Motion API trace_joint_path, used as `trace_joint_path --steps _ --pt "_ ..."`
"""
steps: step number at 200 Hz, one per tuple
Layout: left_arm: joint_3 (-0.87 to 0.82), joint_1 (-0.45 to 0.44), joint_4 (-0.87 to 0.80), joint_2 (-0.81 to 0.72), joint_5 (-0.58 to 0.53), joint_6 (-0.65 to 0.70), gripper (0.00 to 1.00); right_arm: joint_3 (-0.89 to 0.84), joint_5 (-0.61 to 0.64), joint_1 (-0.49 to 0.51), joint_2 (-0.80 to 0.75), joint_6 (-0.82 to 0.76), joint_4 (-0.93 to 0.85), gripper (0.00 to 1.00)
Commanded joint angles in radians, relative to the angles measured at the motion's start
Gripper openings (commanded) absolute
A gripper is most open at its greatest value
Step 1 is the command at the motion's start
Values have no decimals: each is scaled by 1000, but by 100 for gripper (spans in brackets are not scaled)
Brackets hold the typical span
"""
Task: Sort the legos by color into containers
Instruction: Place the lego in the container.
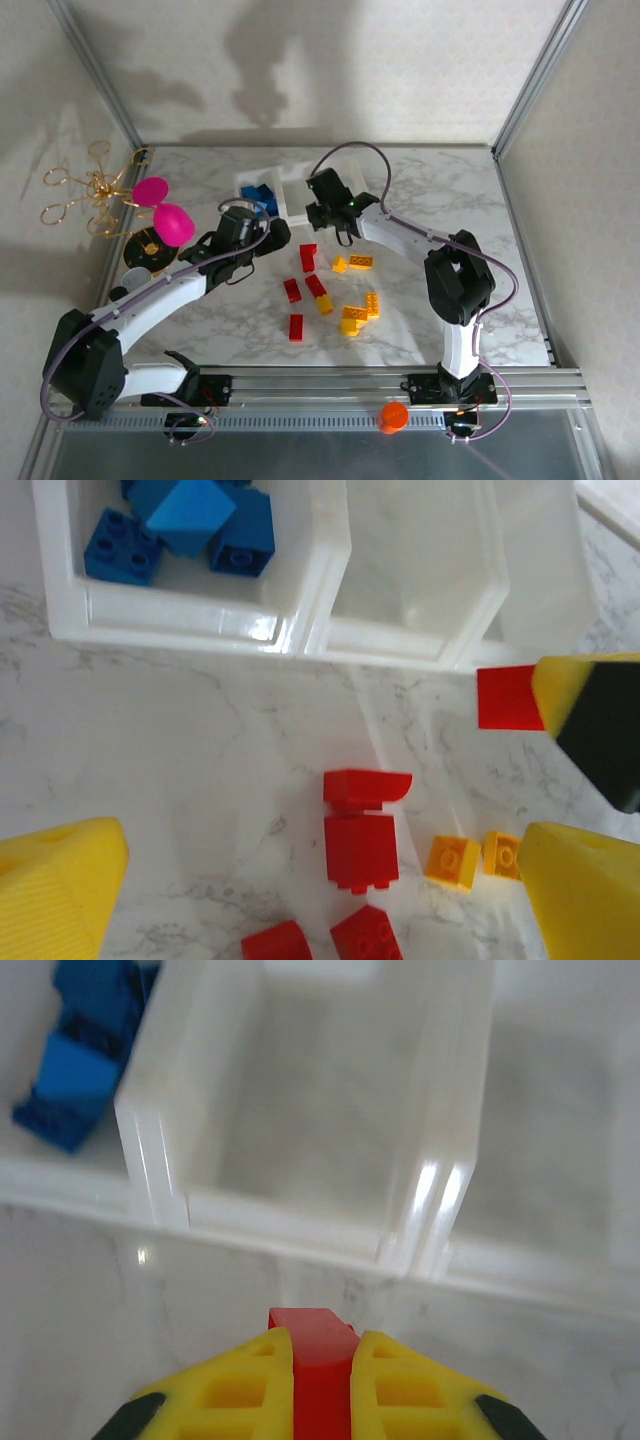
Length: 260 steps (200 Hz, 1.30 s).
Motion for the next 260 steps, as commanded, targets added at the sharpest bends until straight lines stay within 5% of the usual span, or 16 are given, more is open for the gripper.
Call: trace_joint_path --steps 1,75,117,150,260 --pt "54 36 7 35 -24 19 100 74 47 -14 63 3 74 14" --pt "111 86 22 86 -44 31 100 338 90 -56 311 -81 105 17" --pt "110 86 21 90 -53 41 100 362 120 -64 316 -103 109 32" --pt "94 85 16 77 -45 44 100 306 60 -64 250 -100 127 47" --pt "-31 -3 0 -59 8 11 100 -164 -150 -60 -143 172 35 69"
